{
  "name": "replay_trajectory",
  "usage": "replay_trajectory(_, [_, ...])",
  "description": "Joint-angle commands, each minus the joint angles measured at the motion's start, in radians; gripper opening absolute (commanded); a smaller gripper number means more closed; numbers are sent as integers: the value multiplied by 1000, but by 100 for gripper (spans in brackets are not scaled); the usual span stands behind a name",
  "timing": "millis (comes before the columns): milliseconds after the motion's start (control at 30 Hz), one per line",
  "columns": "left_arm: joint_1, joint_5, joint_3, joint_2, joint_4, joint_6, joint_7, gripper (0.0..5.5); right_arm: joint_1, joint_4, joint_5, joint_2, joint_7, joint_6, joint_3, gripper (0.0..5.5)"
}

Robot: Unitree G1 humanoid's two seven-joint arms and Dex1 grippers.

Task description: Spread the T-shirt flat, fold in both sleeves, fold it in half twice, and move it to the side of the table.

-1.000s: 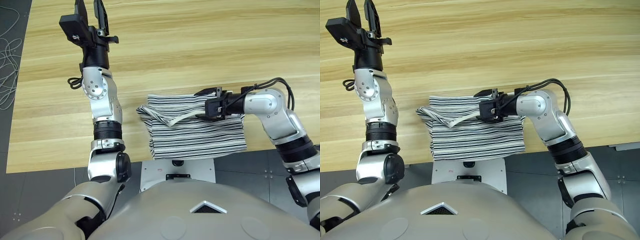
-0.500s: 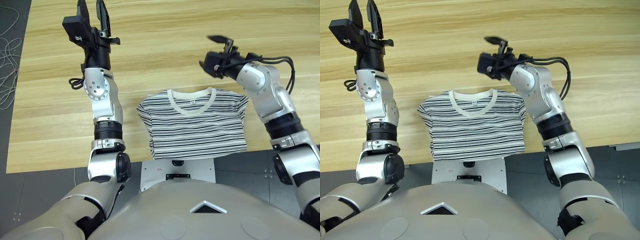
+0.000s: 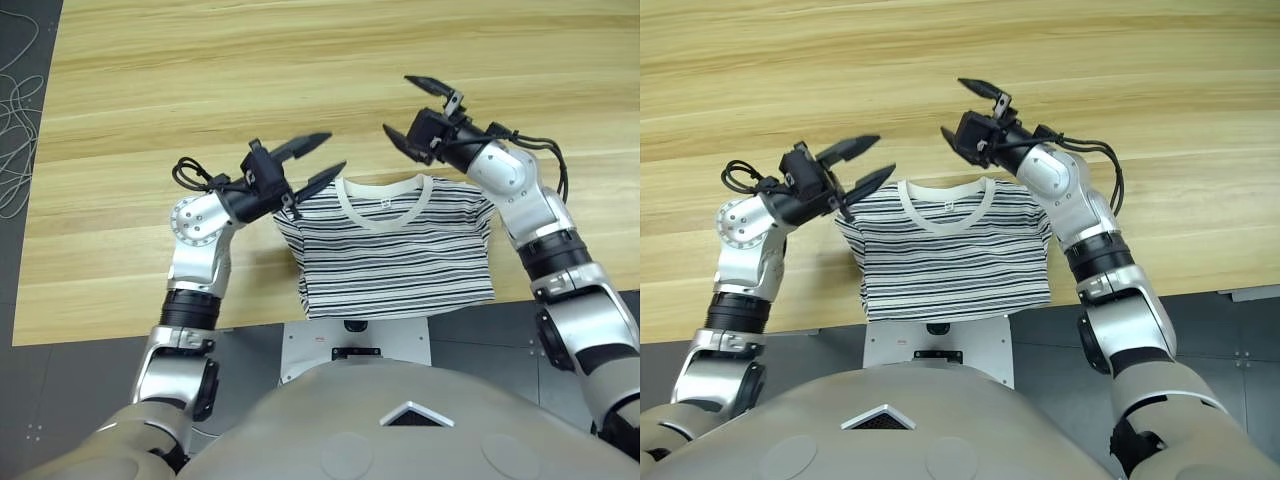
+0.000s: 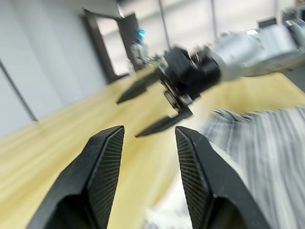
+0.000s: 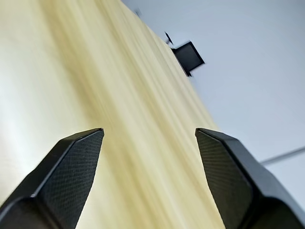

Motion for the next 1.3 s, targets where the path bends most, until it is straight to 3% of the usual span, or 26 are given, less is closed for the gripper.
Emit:
replay_trajectory(33, [78,11,-21,114,-50,37,-109,199,163,-340,167,-133,183,86,-35,357])
replay_trajectory(167, [23,172,-46,81,30,-24,3,199,321,-550,227,-243,282,181,-47,357])
replay_trajectory(300, [-151,316,-58,7,160,-91,155,199,459,-688,254,-338,386,262,-27,357])
replay_trajectory(367, [-194,334,-87,-2,177,-95,139,199,489,-707,246,-352,410,299,-15,357])
replay_trajectory(467, [-213,358,-138,2,182,-113,105,199,510,-711,218,-366,439,338,3,357])
replay_trajectory(633, [-256,541,-232,-28,348,-163,213,199,471,-623,-1,-377,430,366,74,357])
replay_trajectory(933, [-335,725,-313,-15,594,-188,373,199,412,-591,-159,-383,435,358,126,357])
replay_trajectory(1167, [-279,798,-333,69,443,-110,428,199,353,-532,-269,-393,421,367,135,357])
replay_trajectory(1300, [-184,775,-339,119,273,-33,361,199,246,-407,-358,-347,373,363,159,357])
